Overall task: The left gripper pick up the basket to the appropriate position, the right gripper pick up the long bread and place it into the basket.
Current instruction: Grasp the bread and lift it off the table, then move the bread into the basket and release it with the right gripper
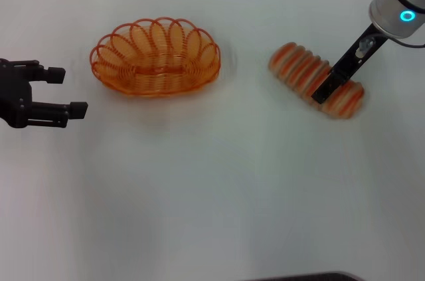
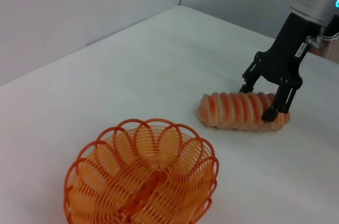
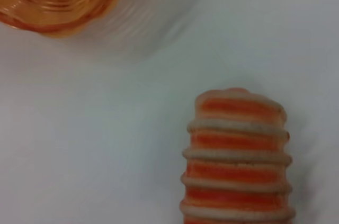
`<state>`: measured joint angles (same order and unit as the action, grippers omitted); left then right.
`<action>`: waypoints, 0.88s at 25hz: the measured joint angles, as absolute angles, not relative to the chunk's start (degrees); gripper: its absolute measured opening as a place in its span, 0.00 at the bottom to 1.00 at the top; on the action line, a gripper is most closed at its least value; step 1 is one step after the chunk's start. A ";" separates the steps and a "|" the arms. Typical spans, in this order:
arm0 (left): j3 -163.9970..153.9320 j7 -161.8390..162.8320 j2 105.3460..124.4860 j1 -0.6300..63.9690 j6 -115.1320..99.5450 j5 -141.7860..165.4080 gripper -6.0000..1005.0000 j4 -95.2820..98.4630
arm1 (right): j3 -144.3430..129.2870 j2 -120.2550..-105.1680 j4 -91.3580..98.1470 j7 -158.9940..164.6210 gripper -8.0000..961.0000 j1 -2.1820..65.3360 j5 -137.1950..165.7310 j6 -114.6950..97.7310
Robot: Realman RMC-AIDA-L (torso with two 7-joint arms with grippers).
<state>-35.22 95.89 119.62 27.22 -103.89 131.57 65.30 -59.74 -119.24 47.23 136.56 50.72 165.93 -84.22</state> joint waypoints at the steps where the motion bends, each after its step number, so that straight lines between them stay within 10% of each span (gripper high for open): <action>1: -35.22 95.89 119.62 27.22 -103.88 131.57 0.85 65.31 | -59.66 -119.27 46.88 136.59 0.97 50.76 165.87 -83.97; 22: -34.27 95.93 119.61 26.53 -103.95 131.57 0.85 65.74 | -59.16 -118.35 51.32 138.96 0.67 50.90 161.42 -83.36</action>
